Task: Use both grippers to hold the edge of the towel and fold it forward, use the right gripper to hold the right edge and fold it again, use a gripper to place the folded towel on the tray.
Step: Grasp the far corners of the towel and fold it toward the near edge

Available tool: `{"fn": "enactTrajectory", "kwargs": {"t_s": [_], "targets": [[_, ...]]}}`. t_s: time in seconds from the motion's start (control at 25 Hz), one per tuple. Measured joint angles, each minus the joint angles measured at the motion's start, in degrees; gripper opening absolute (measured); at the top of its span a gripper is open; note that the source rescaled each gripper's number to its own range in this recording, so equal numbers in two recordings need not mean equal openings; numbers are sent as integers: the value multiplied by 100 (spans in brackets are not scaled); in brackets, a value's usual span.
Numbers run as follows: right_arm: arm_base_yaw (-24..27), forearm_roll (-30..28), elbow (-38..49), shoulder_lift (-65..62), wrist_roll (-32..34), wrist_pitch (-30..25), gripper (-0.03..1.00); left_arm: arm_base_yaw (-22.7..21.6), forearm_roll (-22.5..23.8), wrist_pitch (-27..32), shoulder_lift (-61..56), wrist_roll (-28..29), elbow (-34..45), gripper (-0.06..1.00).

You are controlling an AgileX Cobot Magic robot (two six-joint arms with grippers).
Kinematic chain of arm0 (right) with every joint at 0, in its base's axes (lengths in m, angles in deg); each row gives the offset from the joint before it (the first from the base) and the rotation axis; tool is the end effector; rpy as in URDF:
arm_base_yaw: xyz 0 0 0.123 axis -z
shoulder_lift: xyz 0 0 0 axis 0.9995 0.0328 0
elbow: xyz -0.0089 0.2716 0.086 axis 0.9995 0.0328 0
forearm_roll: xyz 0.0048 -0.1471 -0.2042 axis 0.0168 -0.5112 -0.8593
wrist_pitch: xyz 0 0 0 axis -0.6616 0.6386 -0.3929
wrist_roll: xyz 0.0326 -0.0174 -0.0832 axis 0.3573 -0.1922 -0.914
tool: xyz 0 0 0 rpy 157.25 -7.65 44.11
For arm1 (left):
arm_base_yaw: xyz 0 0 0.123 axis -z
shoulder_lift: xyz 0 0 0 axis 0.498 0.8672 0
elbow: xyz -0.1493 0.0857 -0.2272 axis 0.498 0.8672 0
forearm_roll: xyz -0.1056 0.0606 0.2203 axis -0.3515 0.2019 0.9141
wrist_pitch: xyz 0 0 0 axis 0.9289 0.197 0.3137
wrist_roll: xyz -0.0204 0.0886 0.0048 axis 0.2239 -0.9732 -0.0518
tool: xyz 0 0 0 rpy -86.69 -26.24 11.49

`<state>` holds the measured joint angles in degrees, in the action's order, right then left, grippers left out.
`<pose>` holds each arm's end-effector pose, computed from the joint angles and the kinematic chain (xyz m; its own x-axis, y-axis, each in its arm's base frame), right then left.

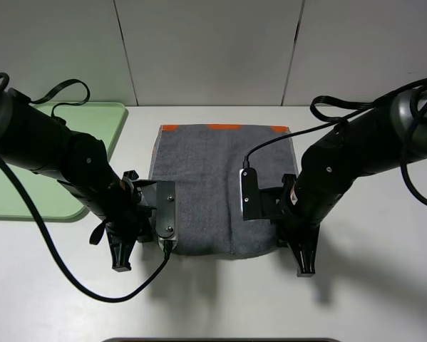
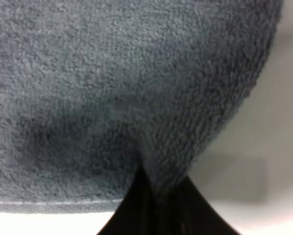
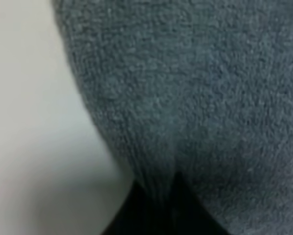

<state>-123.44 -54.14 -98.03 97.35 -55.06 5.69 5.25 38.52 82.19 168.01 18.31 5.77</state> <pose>0.2342 0.1631 0.0894 -0.0075 -0.9966 -0.0821 -0.9877 0.0202 -0.1552 0.2401 -0.1734 0.0893 -0.0177 0.9718 -0.2351 0.9686 0.0749 0.2370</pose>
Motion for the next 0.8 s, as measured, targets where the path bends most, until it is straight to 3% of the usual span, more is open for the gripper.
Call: {"fn": "enactTrajectory", "kwargs": {"t_s": [0.64, 0.8], "targets": [[0, 23, 0, -47, 58, -130, 0, 0, 208, 18, -8, 0, 0, 1], [0, 279, 20, -305, 285, -331, 0, 0, 246, 293, -148, 0, 10, 1]]}}
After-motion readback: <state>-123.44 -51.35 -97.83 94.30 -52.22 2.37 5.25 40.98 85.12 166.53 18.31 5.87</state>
